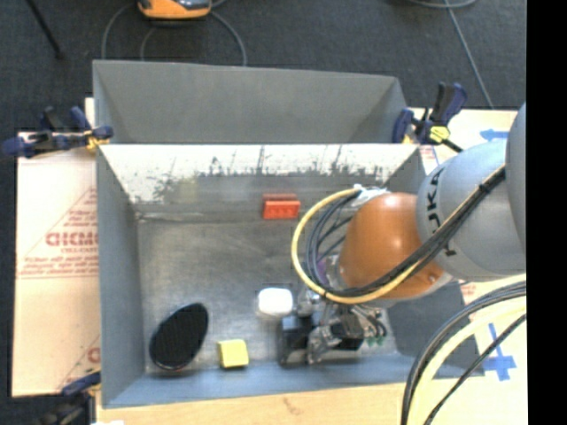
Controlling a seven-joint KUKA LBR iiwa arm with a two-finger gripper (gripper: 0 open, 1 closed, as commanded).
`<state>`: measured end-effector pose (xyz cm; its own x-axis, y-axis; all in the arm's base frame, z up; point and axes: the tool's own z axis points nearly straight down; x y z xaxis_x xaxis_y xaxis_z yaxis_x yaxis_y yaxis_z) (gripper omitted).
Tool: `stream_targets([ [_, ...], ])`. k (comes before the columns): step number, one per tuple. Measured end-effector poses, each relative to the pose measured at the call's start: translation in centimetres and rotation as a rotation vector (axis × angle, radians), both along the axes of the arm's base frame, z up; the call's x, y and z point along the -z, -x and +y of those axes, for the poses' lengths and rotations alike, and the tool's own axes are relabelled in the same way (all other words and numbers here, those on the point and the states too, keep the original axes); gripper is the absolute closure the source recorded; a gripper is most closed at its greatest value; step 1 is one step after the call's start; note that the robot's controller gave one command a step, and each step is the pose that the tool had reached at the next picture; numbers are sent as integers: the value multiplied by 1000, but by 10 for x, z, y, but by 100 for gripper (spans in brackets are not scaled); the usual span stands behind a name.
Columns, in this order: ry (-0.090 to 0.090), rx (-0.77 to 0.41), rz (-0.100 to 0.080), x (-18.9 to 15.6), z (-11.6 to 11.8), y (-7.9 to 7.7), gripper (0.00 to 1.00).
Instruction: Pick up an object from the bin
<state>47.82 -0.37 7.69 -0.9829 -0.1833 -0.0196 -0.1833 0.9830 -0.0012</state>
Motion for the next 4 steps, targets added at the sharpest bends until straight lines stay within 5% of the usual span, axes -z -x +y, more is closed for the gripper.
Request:
stream_targets([
  [1,0,0,0,0,0,0,100],
  [2,1,22,15,-32,30,3,100],
  [4,4,-10,28,-95,14,-1,100],
])
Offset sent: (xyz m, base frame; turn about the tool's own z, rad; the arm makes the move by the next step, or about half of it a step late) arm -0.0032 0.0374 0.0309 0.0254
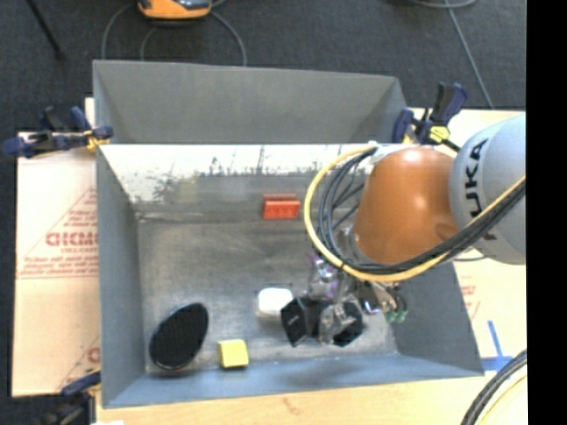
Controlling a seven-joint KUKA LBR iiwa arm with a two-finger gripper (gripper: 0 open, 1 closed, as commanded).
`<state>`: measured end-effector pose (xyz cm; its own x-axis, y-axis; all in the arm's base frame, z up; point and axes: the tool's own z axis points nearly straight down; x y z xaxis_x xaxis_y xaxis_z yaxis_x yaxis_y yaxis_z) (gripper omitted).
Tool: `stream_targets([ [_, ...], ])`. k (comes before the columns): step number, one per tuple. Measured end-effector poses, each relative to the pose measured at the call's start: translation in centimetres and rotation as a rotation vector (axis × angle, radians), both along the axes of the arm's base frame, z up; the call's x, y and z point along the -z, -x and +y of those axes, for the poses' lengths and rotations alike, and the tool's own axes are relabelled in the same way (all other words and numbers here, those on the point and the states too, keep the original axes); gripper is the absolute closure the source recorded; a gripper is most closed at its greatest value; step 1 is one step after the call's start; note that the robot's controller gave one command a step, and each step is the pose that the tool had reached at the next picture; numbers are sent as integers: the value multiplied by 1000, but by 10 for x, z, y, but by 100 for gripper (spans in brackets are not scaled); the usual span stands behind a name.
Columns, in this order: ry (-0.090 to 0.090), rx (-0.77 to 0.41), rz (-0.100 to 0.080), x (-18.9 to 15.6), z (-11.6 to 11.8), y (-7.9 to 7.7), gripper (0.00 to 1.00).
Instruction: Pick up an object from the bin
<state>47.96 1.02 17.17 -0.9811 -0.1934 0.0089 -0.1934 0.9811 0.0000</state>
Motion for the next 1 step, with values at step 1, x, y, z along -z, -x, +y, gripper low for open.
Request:
stream_targets([
  [1,-1,9,-6,-43,10,-8,100],
])
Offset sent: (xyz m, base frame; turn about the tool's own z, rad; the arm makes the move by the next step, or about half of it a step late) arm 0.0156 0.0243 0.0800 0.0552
